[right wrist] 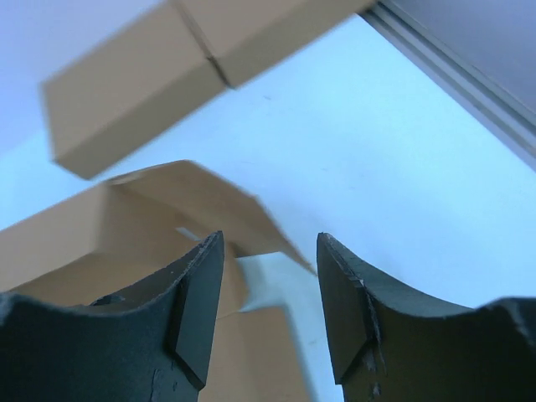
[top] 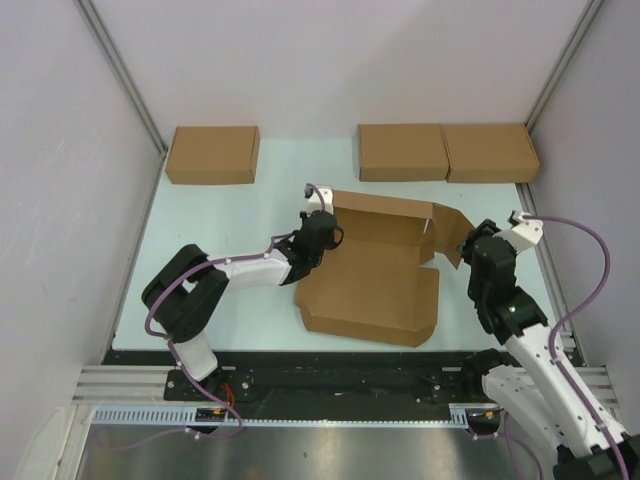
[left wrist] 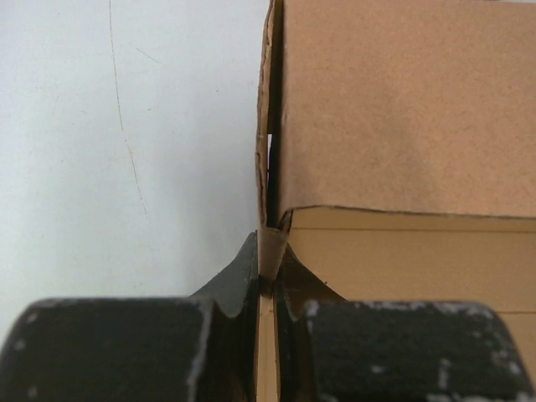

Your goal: Fold the paper box

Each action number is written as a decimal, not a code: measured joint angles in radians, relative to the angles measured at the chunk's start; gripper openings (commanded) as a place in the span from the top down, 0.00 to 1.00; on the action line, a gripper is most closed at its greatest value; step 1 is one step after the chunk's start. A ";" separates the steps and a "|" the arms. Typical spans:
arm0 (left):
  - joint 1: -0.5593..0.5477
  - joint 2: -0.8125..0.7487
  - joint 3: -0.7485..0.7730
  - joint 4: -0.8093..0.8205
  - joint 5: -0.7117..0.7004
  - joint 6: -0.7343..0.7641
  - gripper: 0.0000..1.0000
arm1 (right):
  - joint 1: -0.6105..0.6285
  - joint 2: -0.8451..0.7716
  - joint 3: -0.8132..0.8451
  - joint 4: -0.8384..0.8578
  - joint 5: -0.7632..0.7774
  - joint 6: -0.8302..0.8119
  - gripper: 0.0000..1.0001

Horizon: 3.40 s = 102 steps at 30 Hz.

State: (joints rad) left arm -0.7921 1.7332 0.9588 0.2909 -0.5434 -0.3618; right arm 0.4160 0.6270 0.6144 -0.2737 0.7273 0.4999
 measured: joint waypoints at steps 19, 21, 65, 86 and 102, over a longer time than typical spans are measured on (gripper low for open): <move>-0.003 0.000 -0.018 0.036 -0.003 0.003 0.99 | -0.442 0.541 -0.006 0.355 -0.570 0.181 0.51; -0.003 0.000 -0.019 0.037 -0.004 0.003 1.00 | -0.430 0.549 -0.006 0.364 -0.617 0.177 0.51; -0.006 -0.009 -0.037 0.035 -0.064 -0.053 1.00 | -0.309 -0.146 -0.204 -0.033 -0.679 0.058 0.70; -0.003 -0.007 0.011 -0.100 -0.187 -0.142 1.00 | -0.119 0.072 -0.406 0.172 -0.612 0.254 0.94; 0.004 -0.007 0.011 -0.101 -0.186 -0.146 1.00 | 0.054 -0.126 -0.277 -0.061 -0.394 0.296 0.65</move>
State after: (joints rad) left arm -0.7879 1.7260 0.9703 0.1902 -0.7296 -0.5079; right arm 0.4702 0.5014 0.3374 -0.3351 0.3336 0.7963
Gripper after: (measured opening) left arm 0.084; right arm 0.217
